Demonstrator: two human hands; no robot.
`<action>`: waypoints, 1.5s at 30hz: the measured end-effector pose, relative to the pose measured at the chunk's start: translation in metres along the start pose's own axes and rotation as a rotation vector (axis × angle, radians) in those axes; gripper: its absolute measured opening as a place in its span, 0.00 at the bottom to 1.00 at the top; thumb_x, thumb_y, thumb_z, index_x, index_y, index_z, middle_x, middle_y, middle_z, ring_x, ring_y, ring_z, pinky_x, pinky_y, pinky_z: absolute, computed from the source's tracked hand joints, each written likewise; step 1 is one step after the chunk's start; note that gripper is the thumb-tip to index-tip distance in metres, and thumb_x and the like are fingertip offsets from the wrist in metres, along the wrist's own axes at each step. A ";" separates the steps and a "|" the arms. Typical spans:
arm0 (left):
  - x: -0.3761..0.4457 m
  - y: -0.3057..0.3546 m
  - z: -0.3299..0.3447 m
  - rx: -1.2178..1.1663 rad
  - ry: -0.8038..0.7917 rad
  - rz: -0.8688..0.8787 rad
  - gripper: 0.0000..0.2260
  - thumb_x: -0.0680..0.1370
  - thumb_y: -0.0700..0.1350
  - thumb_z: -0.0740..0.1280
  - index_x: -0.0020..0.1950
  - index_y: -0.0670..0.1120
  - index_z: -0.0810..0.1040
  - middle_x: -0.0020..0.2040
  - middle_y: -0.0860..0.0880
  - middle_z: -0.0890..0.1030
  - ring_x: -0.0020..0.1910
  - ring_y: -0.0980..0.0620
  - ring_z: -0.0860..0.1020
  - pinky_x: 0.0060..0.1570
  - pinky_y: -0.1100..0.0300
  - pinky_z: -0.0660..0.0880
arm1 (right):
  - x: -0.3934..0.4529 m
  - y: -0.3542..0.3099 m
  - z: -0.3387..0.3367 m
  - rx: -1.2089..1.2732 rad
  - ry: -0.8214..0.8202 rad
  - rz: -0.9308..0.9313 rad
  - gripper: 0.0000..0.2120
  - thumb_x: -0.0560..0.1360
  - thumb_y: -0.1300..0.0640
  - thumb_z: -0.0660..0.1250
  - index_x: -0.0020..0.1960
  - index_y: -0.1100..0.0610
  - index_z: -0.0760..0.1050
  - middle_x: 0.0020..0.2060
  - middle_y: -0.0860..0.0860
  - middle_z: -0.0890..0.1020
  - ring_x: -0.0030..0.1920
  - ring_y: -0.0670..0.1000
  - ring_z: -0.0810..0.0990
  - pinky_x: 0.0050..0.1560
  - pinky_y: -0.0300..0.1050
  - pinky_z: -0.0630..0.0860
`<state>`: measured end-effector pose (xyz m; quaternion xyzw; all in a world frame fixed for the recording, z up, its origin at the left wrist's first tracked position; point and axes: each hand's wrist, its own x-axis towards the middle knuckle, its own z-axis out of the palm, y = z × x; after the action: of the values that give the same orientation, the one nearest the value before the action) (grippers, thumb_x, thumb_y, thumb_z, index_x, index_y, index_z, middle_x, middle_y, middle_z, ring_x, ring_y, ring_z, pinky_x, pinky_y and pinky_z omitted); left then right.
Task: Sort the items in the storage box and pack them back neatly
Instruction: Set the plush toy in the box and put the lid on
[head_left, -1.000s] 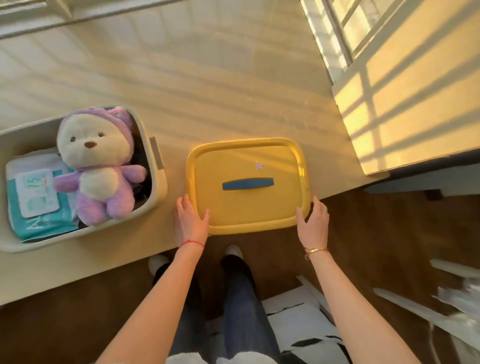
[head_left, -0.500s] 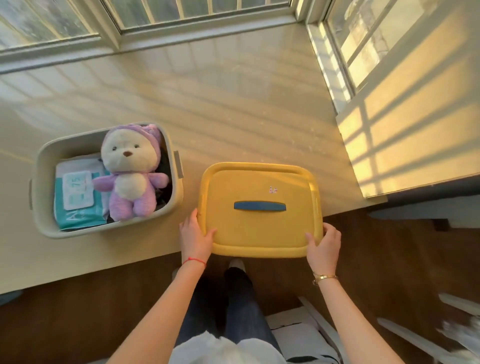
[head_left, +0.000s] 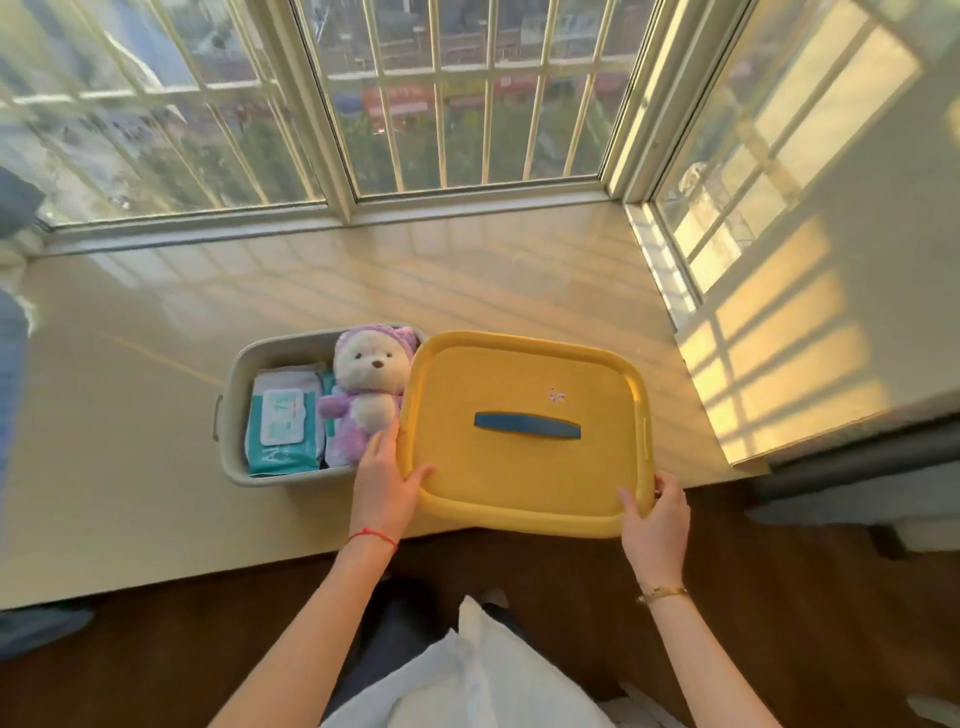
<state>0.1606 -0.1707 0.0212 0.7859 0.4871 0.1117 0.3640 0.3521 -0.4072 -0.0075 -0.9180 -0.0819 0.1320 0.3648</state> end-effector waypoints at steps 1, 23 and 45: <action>0.003 -0.004 -0.012 -0.004 0.014 0.002 0.33 0.72 0.46 0.73 0.73 0.43 0.62 0.68 0.43 0.70 0.69 0.45 0.67 0.67 0.47 0.66 | -0.004 -0.012 0.005 0.006 0.000 -0.014 0.22 0.75 0.56 0.69 0.65 0.60 0.67 0.58 0.56 0.74 0.60 0.54 0.73 0.56 0.47 0.72; 0.091 -0.194 -0.180 -0.062 0.044 -0.314 0.35 0.69 0.45 0.75 0.73 0.44 0.65 0.66 0.44 0.74 0.63 0.44 0.73 0.64 0.45 0.71 | -0.052 -0.183 0.212 -0.127 -0.325 -0.183 0.30 0.75 0.53 0.68 0.74 0.56 0.60 0.65 0.57 0.69 0.64 0.57 0.70 0.62 0.52 0.70; 0.166 -0.222 -0.143 -0.140 0.131 -0.665 0.33 0.69 0.51 0.75 0.70 0.45 0.68 0.66 0.44 0.74 0.62 0.42 0.74 0.60 0.45 0.72 | 0.037 -0.193 0.250 -0.104 -0.279 0.058 0.25 0.76 0.50 0.67 0.69 0.57 0.66 0.62 0.54 0.74 0.59 0.55 0.75 0.60 0.56 0.75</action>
<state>0.0160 0.0937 -0.0580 0.5485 0.7301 0.0703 0.4014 0.3018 -0.0973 -0.0556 -0.9105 -0.1118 0.2642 0.2977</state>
